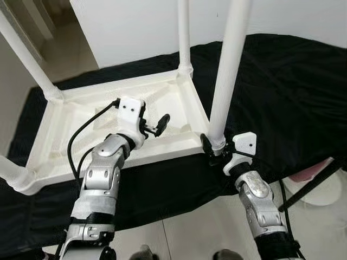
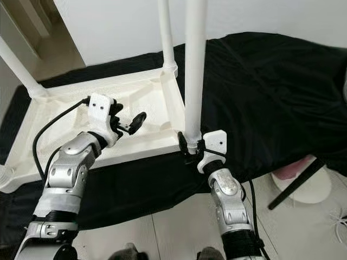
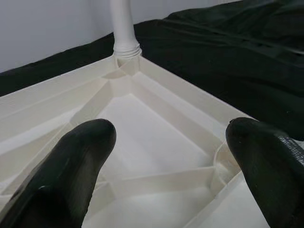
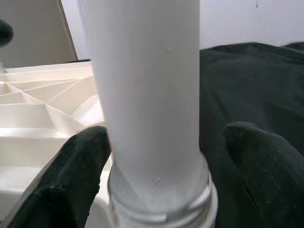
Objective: Building children table
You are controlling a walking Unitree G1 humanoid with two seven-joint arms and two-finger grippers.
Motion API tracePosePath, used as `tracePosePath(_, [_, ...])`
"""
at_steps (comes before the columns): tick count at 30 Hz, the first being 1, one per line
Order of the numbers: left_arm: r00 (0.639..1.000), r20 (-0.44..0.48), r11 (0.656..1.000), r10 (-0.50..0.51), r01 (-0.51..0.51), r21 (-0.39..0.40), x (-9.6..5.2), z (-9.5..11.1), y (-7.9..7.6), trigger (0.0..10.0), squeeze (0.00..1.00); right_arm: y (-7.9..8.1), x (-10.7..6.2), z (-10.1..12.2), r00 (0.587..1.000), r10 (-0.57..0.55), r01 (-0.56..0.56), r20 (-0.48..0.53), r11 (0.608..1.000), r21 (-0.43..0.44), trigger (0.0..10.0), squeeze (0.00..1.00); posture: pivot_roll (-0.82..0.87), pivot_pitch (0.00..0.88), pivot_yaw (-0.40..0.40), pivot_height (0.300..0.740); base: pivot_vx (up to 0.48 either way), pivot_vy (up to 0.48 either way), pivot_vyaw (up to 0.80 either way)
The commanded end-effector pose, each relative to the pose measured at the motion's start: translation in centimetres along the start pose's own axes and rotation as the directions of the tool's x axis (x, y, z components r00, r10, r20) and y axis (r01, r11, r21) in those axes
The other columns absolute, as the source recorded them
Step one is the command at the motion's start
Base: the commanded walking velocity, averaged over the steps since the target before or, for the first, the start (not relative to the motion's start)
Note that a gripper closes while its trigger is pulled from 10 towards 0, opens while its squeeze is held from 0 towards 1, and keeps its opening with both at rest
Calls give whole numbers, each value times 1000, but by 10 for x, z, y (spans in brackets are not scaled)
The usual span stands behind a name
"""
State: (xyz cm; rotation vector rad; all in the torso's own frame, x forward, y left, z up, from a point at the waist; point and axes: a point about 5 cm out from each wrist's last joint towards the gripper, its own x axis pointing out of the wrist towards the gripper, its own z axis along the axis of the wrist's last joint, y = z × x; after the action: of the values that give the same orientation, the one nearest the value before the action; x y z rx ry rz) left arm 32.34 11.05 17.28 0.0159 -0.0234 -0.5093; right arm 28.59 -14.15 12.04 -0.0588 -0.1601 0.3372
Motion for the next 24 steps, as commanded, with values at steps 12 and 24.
tracePosePath(12, [954, 63, 953, -294, 287, 101, -27, 8, -29, 10000, 0, -14, 13, 22, 939, 342, -342, -29, 930, -133, 10000, 0, 48, 0, 79, 740, 0, 0, 0])
tracePosePath(24, [961, 71, 956, -269, 257, 142, -25, -2, -26, 10000, 0, -39, 10, 26, 850, 505, -525, -146, 835, -164, 3216, 0, 69, 0, 3, 740, 0, 0, 0])
